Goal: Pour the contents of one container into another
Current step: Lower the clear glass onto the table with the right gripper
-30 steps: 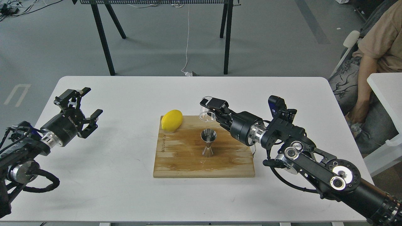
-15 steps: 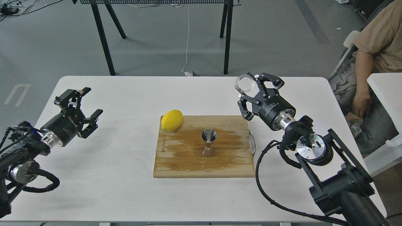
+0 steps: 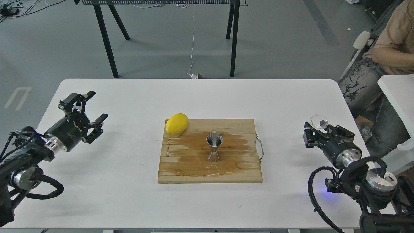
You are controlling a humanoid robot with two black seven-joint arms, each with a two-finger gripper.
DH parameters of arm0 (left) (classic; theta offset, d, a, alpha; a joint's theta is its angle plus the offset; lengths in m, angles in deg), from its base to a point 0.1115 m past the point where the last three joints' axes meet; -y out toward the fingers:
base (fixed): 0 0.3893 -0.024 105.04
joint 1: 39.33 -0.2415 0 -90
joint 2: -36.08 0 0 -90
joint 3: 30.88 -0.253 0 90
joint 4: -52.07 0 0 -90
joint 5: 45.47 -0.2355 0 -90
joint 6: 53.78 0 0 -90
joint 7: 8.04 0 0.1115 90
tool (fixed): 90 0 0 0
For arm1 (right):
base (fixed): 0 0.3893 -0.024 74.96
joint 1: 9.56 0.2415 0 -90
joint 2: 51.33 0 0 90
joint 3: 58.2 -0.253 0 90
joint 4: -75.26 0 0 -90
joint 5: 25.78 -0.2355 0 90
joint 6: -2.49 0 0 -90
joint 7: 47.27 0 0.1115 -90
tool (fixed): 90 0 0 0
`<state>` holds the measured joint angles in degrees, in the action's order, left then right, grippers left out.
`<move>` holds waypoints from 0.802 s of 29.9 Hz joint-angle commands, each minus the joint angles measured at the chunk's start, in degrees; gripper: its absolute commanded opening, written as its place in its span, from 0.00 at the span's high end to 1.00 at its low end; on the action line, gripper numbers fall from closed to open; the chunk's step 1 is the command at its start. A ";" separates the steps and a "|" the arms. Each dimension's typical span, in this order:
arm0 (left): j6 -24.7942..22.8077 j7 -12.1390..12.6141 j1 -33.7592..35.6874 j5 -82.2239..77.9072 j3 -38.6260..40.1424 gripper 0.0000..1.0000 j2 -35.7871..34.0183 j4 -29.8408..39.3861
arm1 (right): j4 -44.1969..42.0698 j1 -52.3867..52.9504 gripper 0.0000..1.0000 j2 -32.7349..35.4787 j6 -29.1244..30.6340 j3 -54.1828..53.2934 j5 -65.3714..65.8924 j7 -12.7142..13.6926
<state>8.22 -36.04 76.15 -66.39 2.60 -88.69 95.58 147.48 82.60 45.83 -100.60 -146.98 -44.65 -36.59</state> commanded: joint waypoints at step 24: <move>0.00 0.00 -0.26 0.00 0.00 0.08 0.41 -0.35 | -2.08 -2.78 0.54 0.05 -2.63 5.19 -0.11 -0.05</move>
<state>8.22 -36.04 75.87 -66.39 2.61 -88.25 95.22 145.40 79.84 45.88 -103.24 -142.59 -44.76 -36.62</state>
